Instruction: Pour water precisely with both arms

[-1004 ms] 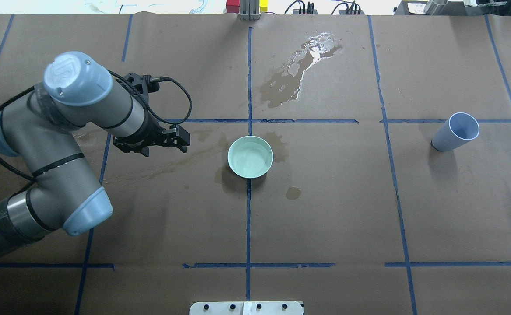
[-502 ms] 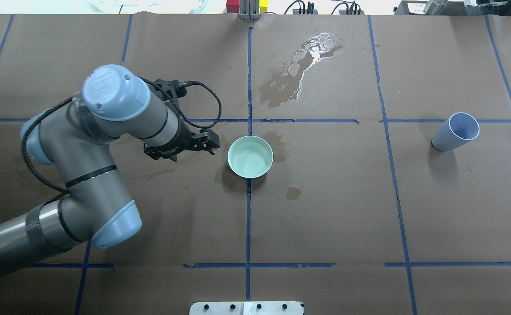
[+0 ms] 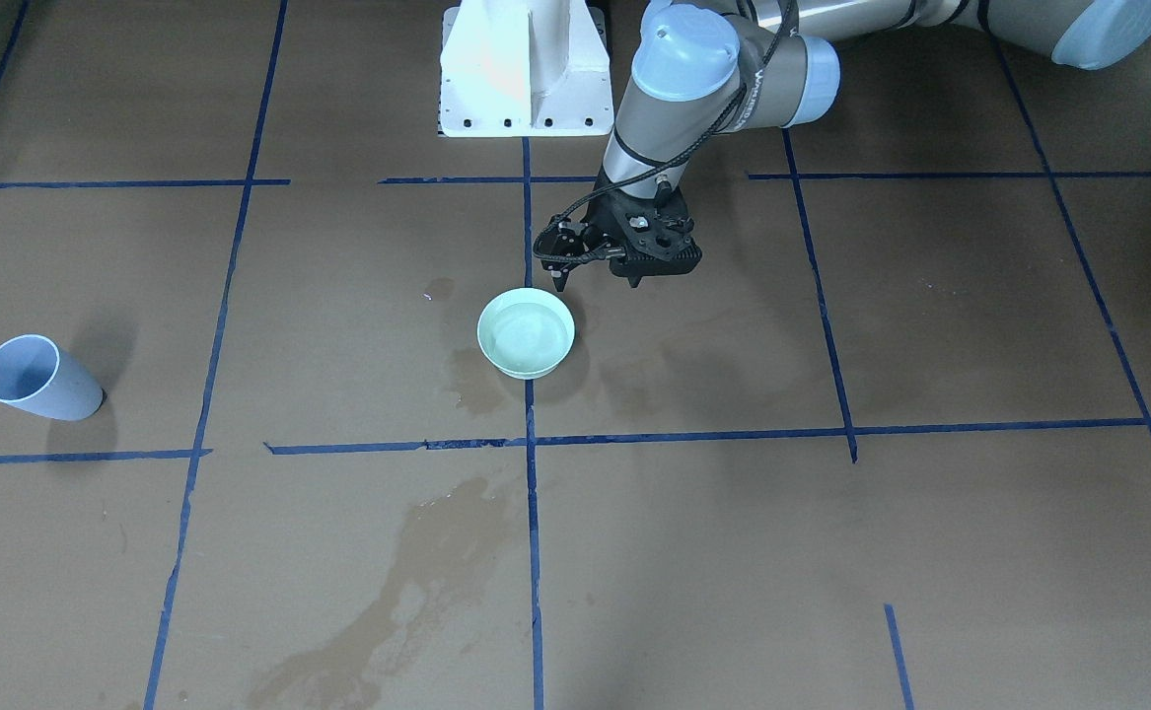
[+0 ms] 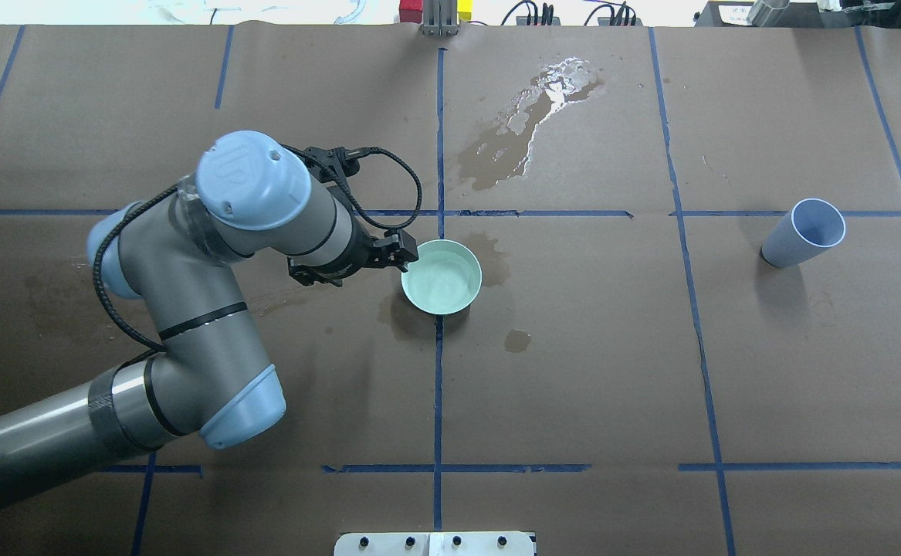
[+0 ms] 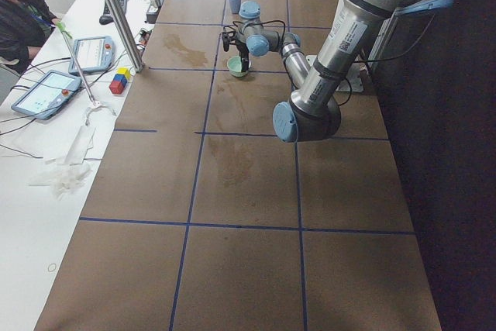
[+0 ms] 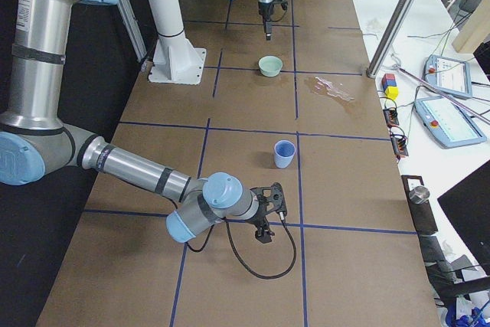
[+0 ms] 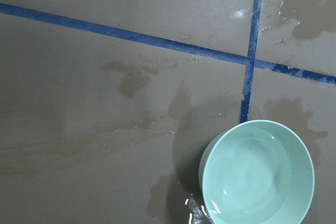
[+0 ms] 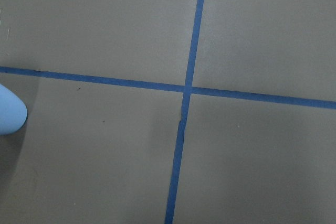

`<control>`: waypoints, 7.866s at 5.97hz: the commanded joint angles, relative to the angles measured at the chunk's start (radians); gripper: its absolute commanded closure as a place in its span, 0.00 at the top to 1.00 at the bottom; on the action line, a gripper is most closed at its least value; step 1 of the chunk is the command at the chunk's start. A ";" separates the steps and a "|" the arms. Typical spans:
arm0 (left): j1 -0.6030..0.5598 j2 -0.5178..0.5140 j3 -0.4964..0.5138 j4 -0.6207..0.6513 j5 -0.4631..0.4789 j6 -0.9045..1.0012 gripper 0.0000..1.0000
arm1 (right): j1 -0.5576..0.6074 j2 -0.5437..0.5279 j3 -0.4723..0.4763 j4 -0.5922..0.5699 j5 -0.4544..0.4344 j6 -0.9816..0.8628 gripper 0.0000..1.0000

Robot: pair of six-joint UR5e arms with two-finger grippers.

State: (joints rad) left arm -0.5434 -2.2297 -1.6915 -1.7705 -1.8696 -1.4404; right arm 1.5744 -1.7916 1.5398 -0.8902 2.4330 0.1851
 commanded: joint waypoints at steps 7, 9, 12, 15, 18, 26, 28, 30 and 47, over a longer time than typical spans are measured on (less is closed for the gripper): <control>0.059 -0.082 0.226 -0.138 0.107 -0.172 0.88 | 0.105 0.005 0.303 -0.714 -0.114 -0.374 1.00; 0.072 -0.080 0.228 -0.138 0.107 -0.132 0.29 | 0.107 0.005 0.301 -0.713 -0.115 -0.375 1.00; 0.071 -0.080 0.225 -0.136 0.106 -0.121 0.01 | 0.107 0.005 0.296 -0.713 -0.115 -0.371 1.00; 0.034 -0.076 0.188 -0.127 0.071 -0.121 0.00 | 0.105 0.005 0.293 -0.714 -0.115 -0.365 1.00; -0.099 0.049 0.065 -0.121 -0.080 -0.029 0.00 | 0.102 0.006 0.295 -0.714 -0.114 -0.363 1.00; -0.568 0.606 -0.059 -0.245 -0.494 0.711 0.00 | 0.021 0.014 0.293 -0.713 -0.114 -0.363 1.00; -0.645 0.691 0.007 -0.265 -0.528 0.909 0.00 | 0.019 0.014 0.293 -0.713 -0.114 -0.363 1.00; -0.638 0.679 0.241 -0.618 -0.523 0.759 0.00 | 0.019 0.015 0.295 -0.710 -0.114 -0.363 1.00; -0.799 0.659 0.056 -0.148 -0.508 1.224 1.00 | 0.019 0.015 0.298 -0.710 -0.114 -0.363 1.00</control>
State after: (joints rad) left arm -1.2566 -1.5706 -1.5446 -2.1243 -2.3735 -0.3842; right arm 1.5938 -1.7763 1.8373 -1.6000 2.3194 -0.1782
